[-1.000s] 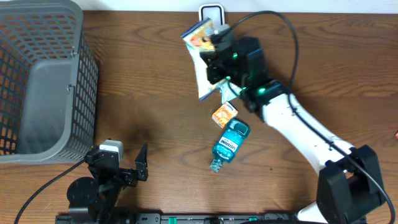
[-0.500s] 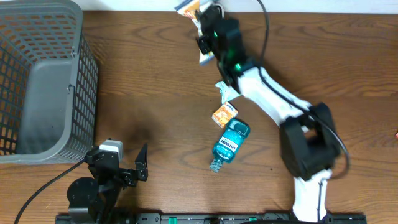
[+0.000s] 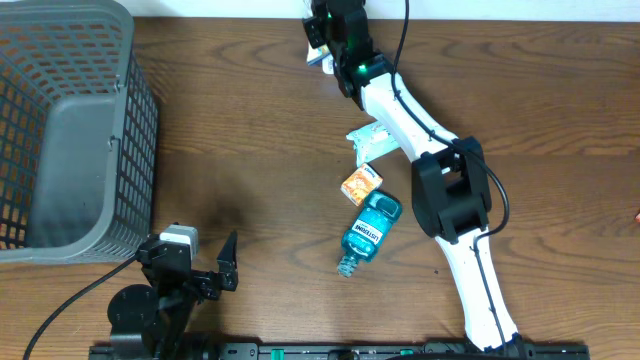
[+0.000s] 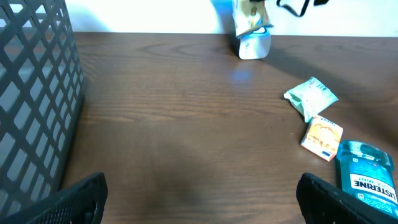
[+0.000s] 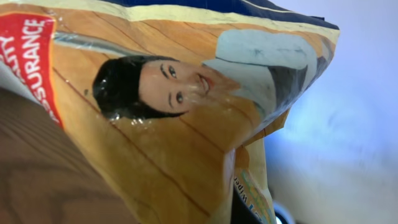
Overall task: Scan the item barcode
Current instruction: 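Carry the snack bag to the white scanner and hold it there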
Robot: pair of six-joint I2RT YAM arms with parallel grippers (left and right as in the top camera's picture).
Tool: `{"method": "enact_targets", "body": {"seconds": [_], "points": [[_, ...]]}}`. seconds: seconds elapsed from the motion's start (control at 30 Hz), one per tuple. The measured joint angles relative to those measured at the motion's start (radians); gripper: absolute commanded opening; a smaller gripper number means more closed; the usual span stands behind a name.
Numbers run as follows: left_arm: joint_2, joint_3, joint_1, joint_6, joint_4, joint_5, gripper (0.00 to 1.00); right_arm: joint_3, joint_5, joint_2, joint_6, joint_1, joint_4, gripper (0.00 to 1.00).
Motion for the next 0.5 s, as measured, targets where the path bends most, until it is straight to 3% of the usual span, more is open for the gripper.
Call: {"method": "enact_targets", "body": {"seconds": [0.37, 0.5], "points": [[0.000, 0.000, 0.000, 0.000, 0.000, 0.000, 0.97, 0.001, 0.003, 0.020, 0.039, -0.006, 0.000, 0.01], [0.000, 0.000, 0.000, 0.000, 0.000, 0.000, 0.97, 0.006, 0.006, 0.011, 0.040, -0.006, -0.087, 0.01]]}}
